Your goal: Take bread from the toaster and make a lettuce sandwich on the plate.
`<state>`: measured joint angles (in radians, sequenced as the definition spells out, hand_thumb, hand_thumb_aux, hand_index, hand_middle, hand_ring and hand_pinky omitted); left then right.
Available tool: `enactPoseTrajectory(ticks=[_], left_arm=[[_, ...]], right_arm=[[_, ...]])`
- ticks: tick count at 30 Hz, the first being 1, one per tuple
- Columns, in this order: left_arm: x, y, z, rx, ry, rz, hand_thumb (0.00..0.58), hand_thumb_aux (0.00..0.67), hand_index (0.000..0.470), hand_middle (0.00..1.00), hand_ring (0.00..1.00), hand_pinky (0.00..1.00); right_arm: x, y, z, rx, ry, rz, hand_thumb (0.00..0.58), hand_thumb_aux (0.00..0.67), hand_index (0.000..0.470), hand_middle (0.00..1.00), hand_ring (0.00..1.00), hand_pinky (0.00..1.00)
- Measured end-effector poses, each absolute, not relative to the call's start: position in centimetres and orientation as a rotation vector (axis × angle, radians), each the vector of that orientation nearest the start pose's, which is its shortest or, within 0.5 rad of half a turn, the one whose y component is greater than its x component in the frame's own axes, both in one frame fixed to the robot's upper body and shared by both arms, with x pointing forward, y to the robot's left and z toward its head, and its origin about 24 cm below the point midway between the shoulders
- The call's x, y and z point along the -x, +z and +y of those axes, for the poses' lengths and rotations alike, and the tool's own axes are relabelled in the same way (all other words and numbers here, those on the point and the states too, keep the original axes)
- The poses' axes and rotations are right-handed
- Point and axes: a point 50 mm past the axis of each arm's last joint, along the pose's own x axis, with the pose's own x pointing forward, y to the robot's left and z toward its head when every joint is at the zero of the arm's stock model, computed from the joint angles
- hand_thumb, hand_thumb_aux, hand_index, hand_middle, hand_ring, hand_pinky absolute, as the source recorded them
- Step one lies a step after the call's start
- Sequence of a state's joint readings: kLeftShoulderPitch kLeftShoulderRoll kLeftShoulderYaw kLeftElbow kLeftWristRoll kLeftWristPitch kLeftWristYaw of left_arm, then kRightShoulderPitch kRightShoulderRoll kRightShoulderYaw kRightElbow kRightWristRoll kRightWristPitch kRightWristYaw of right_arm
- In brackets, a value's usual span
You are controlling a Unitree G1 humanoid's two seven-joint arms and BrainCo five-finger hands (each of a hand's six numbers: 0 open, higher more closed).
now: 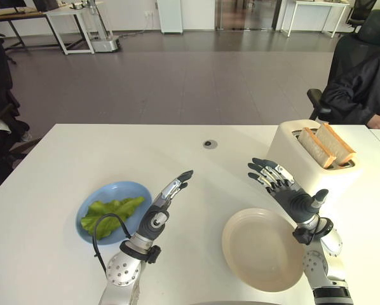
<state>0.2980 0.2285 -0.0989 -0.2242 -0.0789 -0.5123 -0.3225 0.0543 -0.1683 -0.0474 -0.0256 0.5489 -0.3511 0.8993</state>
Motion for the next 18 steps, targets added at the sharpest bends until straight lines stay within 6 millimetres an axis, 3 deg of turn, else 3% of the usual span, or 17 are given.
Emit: enactPoseTrajectory(ticks=[9, 12, 16, 18], left_arm=[[-18.1, 7.5, 15.4, -0.173, -0.417, -0.407, 0.000, 0.000, 0.000, 0.00, 0.00, 0.00], [-18.1, 7.6, 15.3, -0.172, -0.419, -0.408, 0.000, 0.000, 0.000, 0.00, 0.00, 0.00], [-18.4, 7.7, 15.2, -0.172, -0.424, -0.412, 0.000, 0.000, 0.000, 0.00, 0.00, 0.00], [-18.5, 7.8, 15.2, -0.171, -0.425, -0.417, 0.000, 0.000, 0.000, 0.00, 0.00, 0.00]], right_arm=[[-22.1, 8.0, -16.8, -0.180, 0.748, -0.480, 0.000, 0.000, 0.000, 0.00, 0.00, 0.00], [-22.3, 8.2, -17.7, -0.072, 0.666, -0.490, 0.000, 0.000, 0.000, 0.00, 0.00, 0.00], [-22.9, 12.1, -21.2, 0.169, 0.471, -0.604, 0.000, 0.000, 0.000, 0.00, 0.00, 0.00], [-23.6, 16.6, -24.9, 0.375, 0.285, -0.675, 0.000, 0.000, 0.000, 0.00, 0.00, 0.00]])
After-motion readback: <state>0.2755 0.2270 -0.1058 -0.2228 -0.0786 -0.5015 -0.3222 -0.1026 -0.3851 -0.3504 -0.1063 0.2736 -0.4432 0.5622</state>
